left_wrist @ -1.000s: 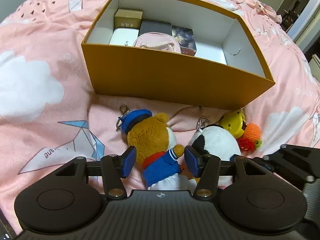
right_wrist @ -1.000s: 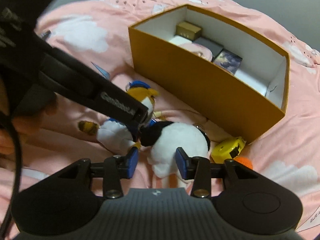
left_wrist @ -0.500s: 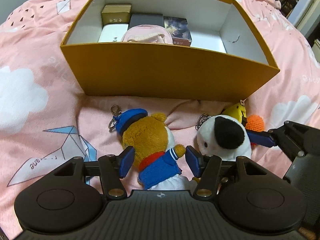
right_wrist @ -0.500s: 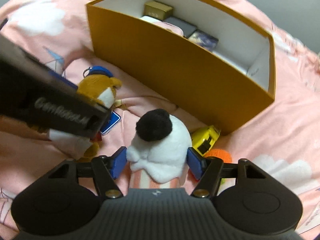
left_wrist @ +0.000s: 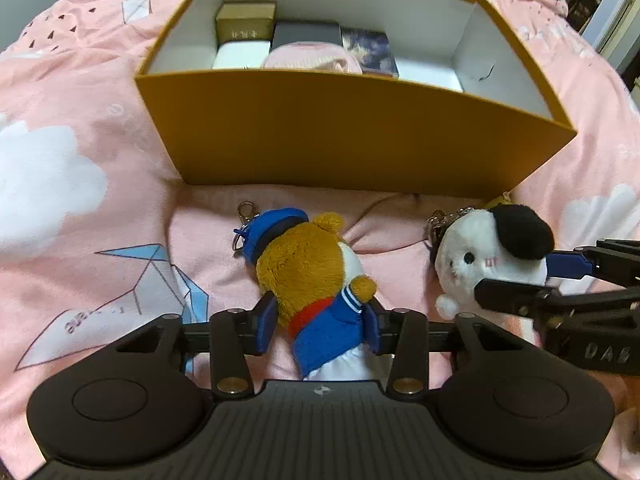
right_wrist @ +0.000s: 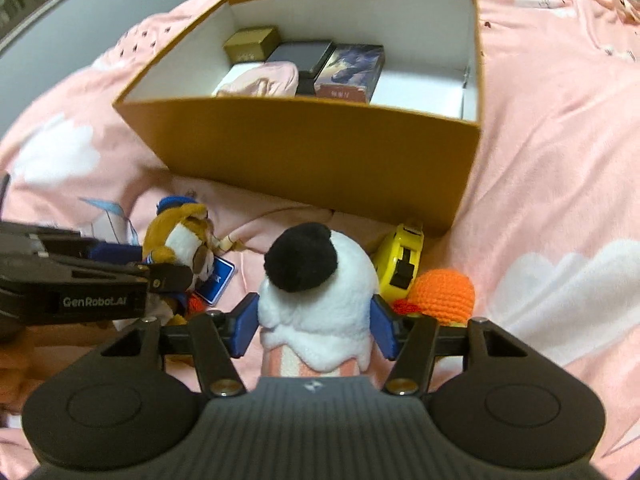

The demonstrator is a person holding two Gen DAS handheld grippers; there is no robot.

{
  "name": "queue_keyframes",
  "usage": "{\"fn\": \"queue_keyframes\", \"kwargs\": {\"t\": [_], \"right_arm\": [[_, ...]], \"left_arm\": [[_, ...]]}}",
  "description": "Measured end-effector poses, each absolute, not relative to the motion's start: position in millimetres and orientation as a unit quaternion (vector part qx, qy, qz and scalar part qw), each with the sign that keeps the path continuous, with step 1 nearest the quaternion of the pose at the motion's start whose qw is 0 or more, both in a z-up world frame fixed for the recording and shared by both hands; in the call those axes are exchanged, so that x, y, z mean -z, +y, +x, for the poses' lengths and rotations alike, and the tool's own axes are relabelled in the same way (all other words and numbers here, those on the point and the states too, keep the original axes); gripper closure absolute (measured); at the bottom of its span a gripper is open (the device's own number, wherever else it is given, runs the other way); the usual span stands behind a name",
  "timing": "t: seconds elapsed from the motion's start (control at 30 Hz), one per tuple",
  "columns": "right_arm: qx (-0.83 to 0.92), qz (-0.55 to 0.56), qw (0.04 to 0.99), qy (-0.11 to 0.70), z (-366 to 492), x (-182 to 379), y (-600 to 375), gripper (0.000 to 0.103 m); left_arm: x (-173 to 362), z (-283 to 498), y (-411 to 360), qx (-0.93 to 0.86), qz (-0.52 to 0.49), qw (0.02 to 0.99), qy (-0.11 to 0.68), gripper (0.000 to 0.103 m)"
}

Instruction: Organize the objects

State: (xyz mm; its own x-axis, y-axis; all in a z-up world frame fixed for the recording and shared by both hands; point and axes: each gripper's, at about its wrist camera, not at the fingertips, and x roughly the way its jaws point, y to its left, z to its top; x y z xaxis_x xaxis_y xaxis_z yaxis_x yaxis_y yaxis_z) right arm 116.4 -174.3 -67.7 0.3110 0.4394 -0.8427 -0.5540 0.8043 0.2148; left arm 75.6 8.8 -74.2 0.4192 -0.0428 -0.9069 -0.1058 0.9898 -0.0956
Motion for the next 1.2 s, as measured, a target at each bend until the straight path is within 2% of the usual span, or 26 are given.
{"fn": "queue_keyframes", "kwargs": {"t": [0.27,0.6,0.93,1.2], "right_arm": [[-0.333,-0.025,0.810,0.482,104.4,27.6,-189.6,0.044],[-0.369,-0.001,0.834,0.411,101.8,-37.8,-199.5,0.045],[-0.370,0.013,0.861,0.348,126.9,-82.1,-193.5,0.045],[-0.345,0.011,0.871,0.351,169.6,-78.2,-180.5,0.045]], "left_arm": [[35.3,53.8,13.6,0.025,-0.115,0.867,0.484,0.058],[-23.4,51.9,4.0,0.073,-0.117,0.907,0.398,0.058],[-56.2,94.6,6.8,0.095,-0.125,0.926,0.345,0.058],[-52.6,145.1,24.5,0.121,-0.156,0.916,0.348,0.058]]}}
